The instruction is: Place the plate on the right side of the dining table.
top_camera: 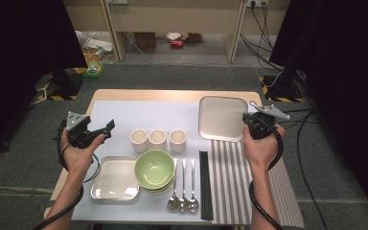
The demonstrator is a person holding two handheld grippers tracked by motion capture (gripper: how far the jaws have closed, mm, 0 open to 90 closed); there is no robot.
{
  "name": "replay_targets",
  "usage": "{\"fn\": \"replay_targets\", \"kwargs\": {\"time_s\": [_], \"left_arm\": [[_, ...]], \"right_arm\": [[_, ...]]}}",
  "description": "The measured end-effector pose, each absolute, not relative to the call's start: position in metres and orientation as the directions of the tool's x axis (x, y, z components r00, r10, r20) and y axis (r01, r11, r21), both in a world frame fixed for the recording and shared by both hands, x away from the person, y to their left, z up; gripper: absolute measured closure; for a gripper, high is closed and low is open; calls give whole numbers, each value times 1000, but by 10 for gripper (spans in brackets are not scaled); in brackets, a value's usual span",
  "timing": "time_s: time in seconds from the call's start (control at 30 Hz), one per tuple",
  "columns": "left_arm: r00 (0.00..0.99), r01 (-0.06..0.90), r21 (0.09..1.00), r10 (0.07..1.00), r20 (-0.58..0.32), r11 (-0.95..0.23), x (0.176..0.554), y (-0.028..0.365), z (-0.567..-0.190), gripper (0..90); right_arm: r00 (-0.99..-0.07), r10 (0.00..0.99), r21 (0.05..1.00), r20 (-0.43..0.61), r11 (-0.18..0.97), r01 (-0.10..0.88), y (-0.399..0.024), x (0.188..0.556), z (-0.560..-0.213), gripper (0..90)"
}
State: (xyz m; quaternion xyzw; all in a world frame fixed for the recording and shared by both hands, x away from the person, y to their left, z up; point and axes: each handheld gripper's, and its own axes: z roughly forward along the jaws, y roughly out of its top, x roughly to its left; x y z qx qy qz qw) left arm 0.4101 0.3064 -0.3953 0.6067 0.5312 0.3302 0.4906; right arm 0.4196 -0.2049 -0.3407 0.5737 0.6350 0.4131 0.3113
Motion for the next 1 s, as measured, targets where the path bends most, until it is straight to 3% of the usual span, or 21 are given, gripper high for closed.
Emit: {"fn": "replay_targets", "kwargs": {"time_s": [1.0], "left_arm": [[191,321,944,971,-144,77,402,315,-411,57]], "right_arm": [[-47,995,829,91,-49,557,-259,409,-365,894]]}}
